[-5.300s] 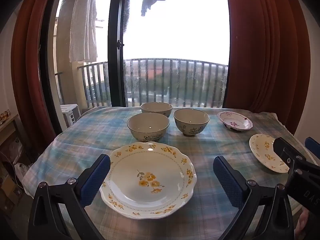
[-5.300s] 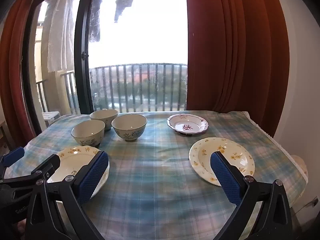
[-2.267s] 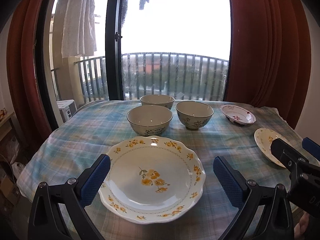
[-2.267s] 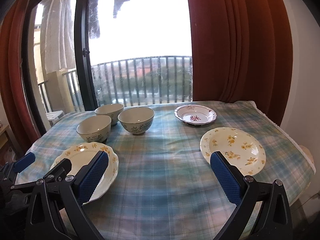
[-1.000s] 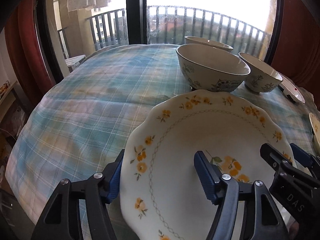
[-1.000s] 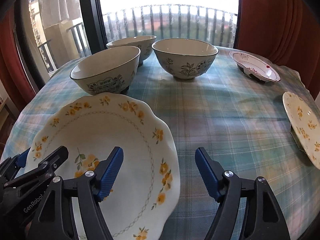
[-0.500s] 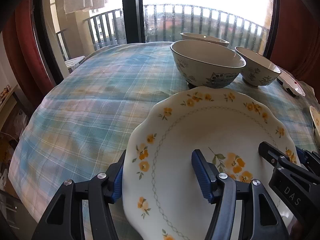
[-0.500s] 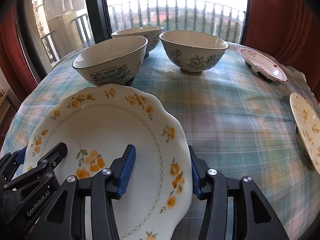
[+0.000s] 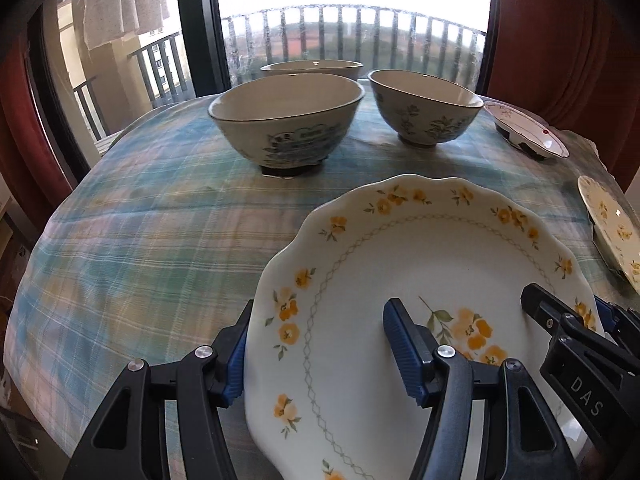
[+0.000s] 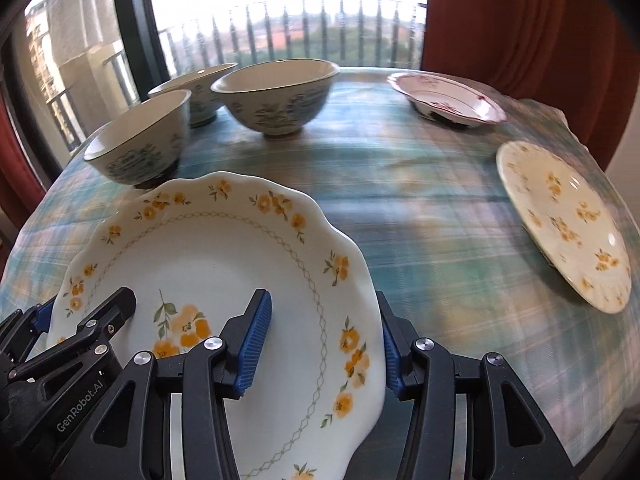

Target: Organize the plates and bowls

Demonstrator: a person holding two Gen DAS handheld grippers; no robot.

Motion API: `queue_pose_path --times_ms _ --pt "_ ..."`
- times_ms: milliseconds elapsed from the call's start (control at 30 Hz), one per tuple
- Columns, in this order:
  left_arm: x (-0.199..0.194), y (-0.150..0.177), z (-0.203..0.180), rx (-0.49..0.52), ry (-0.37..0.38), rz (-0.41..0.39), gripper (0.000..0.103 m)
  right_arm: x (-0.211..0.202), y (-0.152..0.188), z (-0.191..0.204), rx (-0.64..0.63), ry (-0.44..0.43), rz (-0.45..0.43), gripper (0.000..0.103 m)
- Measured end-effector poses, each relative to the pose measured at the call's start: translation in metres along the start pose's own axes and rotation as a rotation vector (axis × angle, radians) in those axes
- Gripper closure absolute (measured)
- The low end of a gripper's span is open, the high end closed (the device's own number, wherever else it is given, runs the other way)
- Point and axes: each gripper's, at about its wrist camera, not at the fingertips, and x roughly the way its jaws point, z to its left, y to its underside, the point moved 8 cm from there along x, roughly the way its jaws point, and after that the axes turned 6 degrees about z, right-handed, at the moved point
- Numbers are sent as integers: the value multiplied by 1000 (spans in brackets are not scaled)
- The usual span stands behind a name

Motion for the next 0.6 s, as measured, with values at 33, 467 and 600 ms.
queue_pose_path --times_ms 33,467,600 --pt "0 0 -7 5 4 1 40 -1 0 -6 7 4 -1 50" --pt "4 -11 -64 28 -13 -12 40 1 -12 -72 60 4 -52 50" --pt "8 -17 -71 33 -4 -21 40 6 -19 -84 106 7 -69 50"
